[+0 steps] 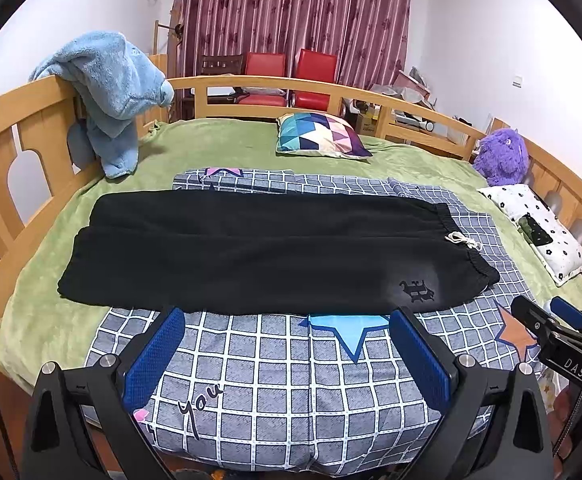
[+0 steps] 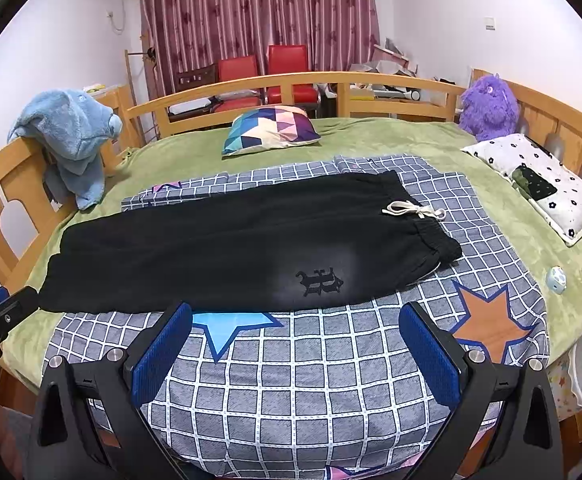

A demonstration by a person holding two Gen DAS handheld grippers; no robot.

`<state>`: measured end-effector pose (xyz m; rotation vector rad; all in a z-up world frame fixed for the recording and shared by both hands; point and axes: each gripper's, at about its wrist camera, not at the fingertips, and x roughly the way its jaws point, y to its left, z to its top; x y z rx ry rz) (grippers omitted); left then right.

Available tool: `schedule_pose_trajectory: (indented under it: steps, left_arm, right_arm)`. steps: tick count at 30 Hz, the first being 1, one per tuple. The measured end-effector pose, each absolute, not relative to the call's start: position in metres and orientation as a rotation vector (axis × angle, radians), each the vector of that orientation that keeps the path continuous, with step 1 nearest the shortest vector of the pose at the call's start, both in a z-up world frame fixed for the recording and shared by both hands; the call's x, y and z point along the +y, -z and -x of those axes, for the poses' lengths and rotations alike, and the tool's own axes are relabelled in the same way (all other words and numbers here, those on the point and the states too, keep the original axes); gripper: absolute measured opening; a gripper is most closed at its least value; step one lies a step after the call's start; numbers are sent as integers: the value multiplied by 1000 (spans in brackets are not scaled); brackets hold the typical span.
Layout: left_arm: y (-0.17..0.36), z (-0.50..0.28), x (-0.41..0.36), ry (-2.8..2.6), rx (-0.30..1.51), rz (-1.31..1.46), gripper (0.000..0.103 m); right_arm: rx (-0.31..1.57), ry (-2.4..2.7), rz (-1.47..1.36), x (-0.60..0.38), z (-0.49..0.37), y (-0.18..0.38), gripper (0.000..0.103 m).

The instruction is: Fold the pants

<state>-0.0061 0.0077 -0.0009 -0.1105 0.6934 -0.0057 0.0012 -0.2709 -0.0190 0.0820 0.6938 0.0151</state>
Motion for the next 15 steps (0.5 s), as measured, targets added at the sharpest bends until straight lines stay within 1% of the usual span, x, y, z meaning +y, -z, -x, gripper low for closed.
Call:
schedule_pose_trajectory:
  steps: [15]
  left_arm:
    - [3, 7, 8, 5, 695, 115, 103]
  right_arm:
    - [692, -15, -84, -267, -2, 17, 101]
